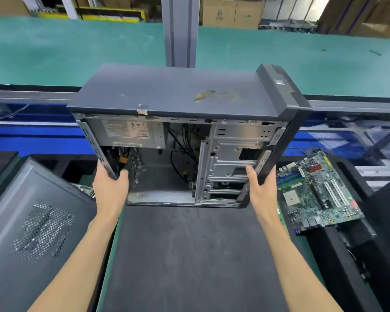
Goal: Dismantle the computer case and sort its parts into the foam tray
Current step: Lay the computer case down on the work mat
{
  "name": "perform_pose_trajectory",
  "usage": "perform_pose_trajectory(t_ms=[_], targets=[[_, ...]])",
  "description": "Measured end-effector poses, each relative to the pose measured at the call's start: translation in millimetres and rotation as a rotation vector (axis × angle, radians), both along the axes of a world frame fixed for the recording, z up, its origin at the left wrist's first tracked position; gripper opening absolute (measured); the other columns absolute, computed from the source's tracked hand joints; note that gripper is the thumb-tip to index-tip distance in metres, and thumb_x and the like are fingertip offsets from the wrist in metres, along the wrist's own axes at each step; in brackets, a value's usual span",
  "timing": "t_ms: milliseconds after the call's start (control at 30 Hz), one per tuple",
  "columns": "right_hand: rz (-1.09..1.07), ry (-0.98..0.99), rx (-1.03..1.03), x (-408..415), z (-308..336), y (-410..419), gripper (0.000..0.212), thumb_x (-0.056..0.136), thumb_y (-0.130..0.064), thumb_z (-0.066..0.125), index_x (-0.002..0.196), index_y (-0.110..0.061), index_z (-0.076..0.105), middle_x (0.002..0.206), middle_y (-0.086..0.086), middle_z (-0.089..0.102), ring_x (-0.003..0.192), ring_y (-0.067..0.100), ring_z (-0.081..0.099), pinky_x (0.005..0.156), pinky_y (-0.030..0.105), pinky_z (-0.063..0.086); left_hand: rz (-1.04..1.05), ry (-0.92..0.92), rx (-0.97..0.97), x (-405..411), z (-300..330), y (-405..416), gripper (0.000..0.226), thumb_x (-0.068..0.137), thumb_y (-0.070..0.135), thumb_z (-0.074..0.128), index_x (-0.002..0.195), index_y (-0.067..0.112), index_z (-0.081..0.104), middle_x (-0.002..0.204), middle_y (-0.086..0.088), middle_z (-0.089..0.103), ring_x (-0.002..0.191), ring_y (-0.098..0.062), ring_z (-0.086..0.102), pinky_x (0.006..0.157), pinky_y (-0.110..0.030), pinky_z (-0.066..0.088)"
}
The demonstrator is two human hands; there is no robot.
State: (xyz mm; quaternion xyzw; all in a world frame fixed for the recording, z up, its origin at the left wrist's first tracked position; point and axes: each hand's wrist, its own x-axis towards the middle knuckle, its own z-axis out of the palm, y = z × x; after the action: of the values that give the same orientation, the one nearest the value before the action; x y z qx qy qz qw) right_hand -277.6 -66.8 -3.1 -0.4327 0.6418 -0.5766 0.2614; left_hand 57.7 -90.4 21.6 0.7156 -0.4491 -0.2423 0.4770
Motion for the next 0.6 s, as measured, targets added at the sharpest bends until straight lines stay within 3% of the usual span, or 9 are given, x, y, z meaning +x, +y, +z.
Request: perform_pose_trajectory(t_ms=[67,167,233,300,367,467,600], targets=[[-0.014,-0.008,-0.032,0.7,1.4,-0.4,0.066,0.086,-0.057,0.061,0.138,-0.019,0.052,0.101,-0.037,0.066,0.098,-0.013,0.061,0.084,0.0,0.038,0.011,-0.002,-0.009,1.8,-0.7,-2.0,0.013,0.092,0.013,0.063,0.096,0.008,0.051,0.073,-0.004,0.052,0.066,-0.022,0.048,0.067,-0.038,0.043],[-0.059,0.047,-0.07,-0.1,1.3,8.3,0.049,0.088,-0.053,0.064,0.121,-0.016,0.061,0.087,-0.028,0.069,0.073,-0.007,0.06,0.071,0.006,0.043,0.042,-0.028,-0.045,4.5,-0.1,3.3,0.022,0.089,0.016,0.064,0.078,0.011,0.047,0.065,-0.006,0.048,0.059,-0.023,0.044,0.058,-0.036,0.039],[-0.093,0.086,-0.087,-5.0,1.2,16.7,0.042,0.087,-0.053,0.065,0.11,-0.018,0.063,0.079,-0.024,0.068,0.066,-0.002,0.059,0.067,0.009,0.044,0.08,-0.063,-0.082,5.6,3.1,12.6,0.03,0.086,0.027,0.066,0.069,0.012,0.046,0.061,-0.01,0.05,0.055,-0.02,0.042,0.055,-0.033,0.037],[-0.114,0.126,-0.108,-10.1,3.6,24.4,0.039,0.086,-0.053,0.065,0.103,-0.018,0.062,0.072,-0.026,0.065,0.063,0.0,0.057,0.065,0.01,0.042,0.108,-0.111,-0.097,6.5,6.1,24.4,0.043,0.084,0.039,0.067,0.063,0.008,0.045,0.056,-0.011,0.049,0.049,-0.012,0.037,0.053,-0.024,0.035],[-0.146,0.158,-0.135,-12.1,6.6,31.2,0.039,0.087,-0.05,0.066,0.101,-0.014,0.062,0.066,-0.027,0.062,0.059,-0.003,0.054,0.063,0.009,0.04,0.11,-0.165,-0.106,5.7,11.2,36.4,0.05,0.084,0.041,0.069,0.057,0.01,0.041,0.051,-0.005,0.044,0.047,-0.014,0.036,0.051,-0.017,0.033],[-0.221,0.196,-0.161,-11.2,9.5,44.2,0.043,0.088,-0.044,0.065,0.097,-0.002,0.063,0.056,-0.015,0.053,0.059,-0.007,0.051,0.061,0.006,0.037,0.097,-0.187,-0.116,3.7,14.1,53.7,0.051,0.083,0.032,0.074,0.053,0.012,0.038,0.047,-0.003,0.04,0.045,-0.016,0.031,0.051,-0.016,0.032],[-0.281,0.226,-0.202,-9.5,13.1,64.8,0.049,0.088,-0.049,0.059,0.095,-0.001,0.064,0.061,-0.014,0.049,0.058,0.0,0.049,0.06,0.006,0.037,0.105,-0.204,-0.156,1.8,16.2,75.6,0.05,0.082,0.03,0.075,0.055,0.008,0.039,0.047,-0.009,0.041,0.046,-0.018,0.029,0.052,-0.021,0.03]])
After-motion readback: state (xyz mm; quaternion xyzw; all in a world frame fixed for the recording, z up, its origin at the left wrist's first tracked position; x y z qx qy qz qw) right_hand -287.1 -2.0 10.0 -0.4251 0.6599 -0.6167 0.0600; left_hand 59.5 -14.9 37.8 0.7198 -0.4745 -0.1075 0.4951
